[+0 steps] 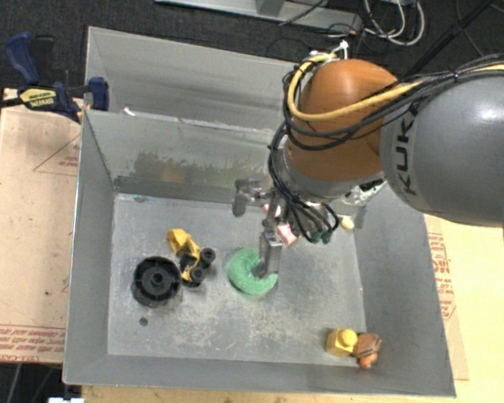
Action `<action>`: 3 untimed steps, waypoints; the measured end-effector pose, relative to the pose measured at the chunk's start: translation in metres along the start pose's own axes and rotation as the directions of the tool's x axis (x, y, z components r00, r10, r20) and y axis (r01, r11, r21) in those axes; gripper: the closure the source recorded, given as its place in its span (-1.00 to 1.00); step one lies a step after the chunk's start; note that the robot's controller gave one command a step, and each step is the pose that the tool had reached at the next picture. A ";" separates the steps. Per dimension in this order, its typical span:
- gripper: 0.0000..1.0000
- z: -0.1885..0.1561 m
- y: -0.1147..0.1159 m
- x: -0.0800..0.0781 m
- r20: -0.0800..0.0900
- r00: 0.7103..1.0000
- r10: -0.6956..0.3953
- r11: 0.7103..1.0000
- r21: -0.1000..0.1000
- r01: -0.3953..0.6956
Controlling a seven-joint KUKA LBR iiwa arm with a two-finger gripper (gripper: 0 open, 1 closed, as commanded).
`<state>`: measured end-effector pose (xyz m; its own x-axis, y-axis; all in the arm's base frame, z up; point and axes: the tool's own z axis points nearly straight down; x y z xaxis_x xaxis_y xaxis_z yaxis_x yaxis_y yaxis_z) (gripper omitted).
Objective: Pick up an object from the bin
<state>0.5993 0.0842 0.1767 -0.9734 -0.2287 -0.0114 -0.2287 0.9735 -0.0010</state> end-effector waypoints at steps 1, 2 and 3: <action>-1.00 0.004 0.001 0.002 -0.008 1.000 0.000 1.000 -0.002 0.000; -1.00 0.049 0.032 -0.018 0.000 1.000 -0.028 1.000 0.000 0.028; -1.00 0.085 0.050 0.002 -0.009 1.000 0.016 1.000 -0.007 -0.016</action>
Offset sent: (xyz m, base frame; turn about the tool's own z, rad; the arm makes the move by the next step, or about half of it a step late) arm 0.0135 0.0592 -0.0836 -0.0476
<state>0.5863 0.1327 0.0915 -0.9770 -0.2132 -0.0021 -0.2132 0.9770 0.0060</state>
